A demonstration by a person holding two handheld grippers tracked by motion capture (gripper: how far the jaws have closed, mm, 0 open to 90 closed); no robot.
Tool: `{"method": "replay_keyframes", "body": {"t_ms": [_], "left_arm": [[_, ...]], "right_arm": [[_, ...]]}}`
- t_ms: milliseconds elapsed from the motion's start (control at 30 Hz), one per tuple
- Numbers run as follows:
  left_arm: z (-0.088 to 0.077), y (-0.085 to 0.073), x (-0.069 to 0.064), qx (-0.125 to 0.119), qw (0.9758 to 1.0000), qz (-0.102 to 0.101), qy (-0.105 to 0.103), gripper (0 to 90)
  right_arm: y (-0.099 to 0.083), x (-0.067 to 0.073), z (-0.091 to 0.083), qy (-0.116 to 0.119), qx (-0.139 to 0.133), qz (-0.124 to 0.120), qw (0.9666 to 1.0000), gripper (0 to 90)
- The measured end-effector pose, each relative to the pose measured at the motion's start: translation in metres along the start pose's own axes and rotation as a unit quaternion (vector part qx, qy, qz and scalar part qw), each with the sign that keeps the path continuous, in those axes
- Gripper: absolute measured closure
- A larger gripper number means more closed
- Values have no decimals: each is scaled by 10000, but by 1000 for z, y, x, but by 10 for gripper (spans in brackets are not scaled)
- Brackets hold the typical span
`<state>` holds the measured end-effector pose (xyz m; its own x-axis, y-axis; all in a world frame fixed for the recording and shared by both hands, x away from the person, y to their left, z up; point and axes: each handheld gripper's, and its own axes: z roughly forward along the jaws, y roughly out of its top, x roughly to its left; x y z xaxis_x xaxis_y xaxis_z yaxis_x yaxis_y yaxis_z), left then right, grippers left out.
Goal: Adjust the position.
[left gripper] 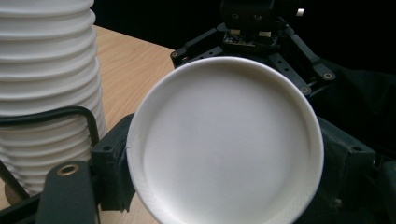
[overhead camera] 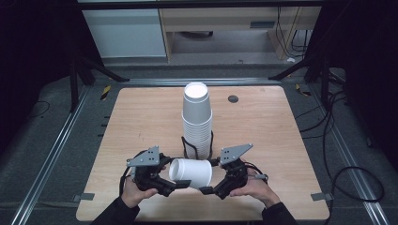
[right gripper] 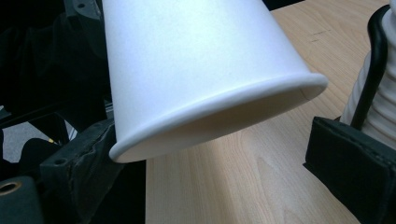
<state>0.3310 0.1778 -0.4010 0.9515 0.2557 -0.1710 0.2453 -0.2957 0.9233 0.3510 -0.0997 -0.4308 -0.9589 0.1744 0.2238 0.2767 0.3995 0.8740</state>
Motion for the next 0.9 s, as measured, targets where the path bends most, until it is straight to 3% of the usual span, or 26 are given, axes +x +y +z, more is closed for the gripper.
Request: {"method": "replay_keyframes", "body": {"t_ms": [567, 900], "left_arm": [[6, 1, -5, -20, 9999, 68, -110, 208], [8, 1, -5, -26, 9999, 63, -146, 208]], "right_arm": [[1, 1, 10, 251, -26, -41, 9997, 48], [1, 2, 12, 270, -105, -87, 9995, 52]]}}
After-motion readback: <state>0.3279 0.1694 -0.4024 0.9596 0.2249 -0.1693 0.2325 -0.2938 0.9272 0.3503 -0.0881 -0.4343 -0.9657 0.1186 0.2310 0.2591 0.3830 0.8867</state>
